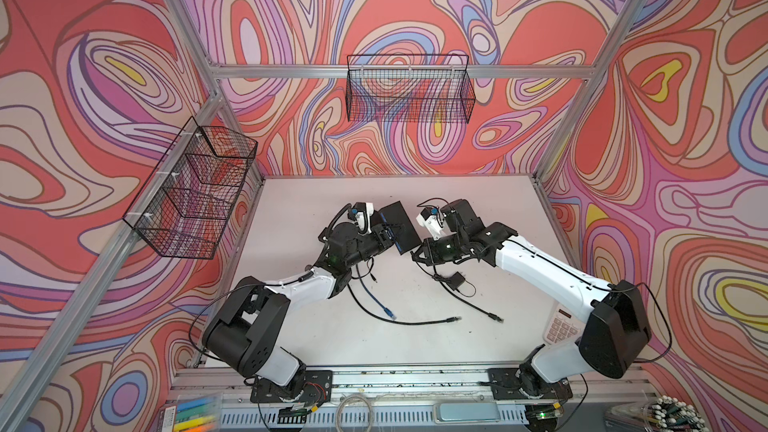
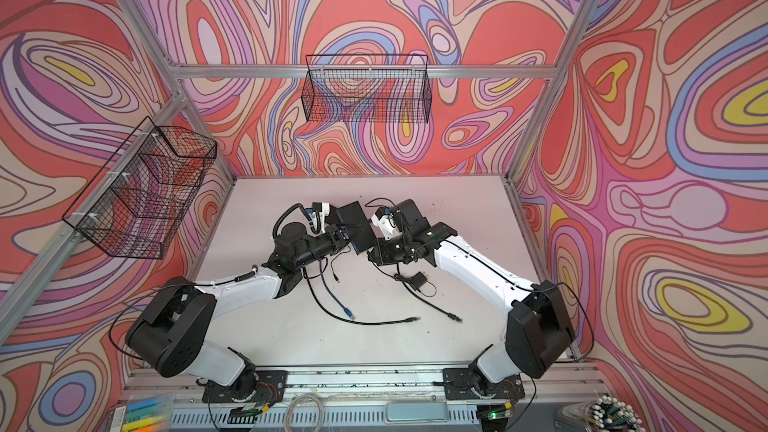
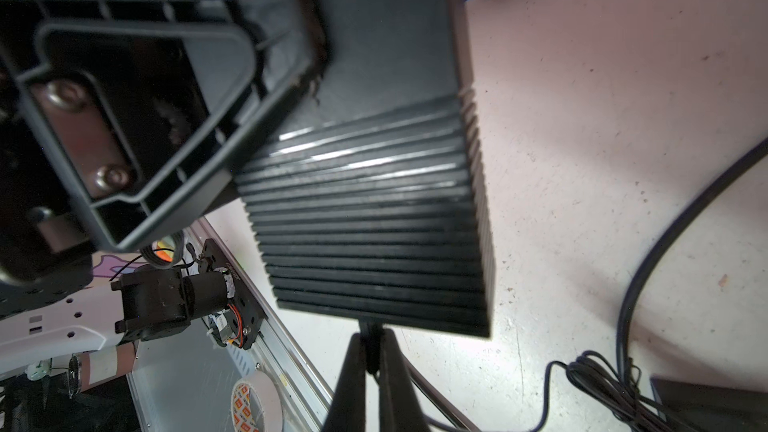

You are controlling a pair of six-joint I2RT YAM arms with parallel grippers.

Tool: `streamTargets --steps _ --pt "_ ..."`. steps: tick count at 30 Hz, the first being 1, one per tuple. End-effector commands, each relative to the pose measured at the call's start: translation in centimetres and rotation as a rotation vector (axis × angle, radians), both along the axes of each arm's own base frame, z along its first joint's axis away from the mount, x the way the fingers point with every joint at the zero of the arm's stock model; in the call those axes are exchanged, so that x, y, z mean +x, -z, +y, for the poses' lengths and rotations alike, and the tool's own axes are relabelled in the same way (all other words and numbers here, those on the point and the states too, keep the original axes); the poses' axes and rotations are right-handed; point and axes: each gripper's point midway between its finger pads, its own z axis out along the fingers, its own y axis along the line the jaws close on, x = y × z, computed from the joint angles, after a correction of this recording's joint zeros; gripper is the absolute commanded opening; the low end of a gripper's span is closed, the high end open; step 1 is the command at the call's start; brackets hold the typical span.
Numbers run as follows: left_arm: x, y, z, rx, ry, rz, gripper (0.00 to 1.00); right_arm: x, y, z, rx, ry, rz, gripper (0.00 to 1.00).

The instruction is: Insert the plug into the switch port

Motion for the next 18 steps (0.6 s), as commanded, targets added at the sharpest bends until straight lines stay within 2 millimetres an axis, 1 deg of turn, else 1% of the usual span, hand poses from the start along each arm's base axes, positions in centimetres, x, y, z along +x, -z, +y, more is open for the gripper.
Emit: streamTargets --steps 1,4,13,18 --pt "-11.95 9.02 -4.12 0.138 0.463 0.332 0.06 6.84 -22.56 2.14 0.512 0.063 -0.768 0.00" --pt "-11.78 9.06 -4.32 0.139 0.456 0.330 0.06 6.50 -23.45 2.26 0.569 0.062 -0.766 0.00" --pt "-12.31 9.91 -4.42 0.124 0.466 0.340 0.06 6.77 -23.11 2.19 0.553 0.070 -0.774 0.00" --pt "-12.71 9.31 -4.43 0.102 0.486 0.330 0.06 7.21 -23.18 1.91 0.520 0.083 -0.800 0.00"
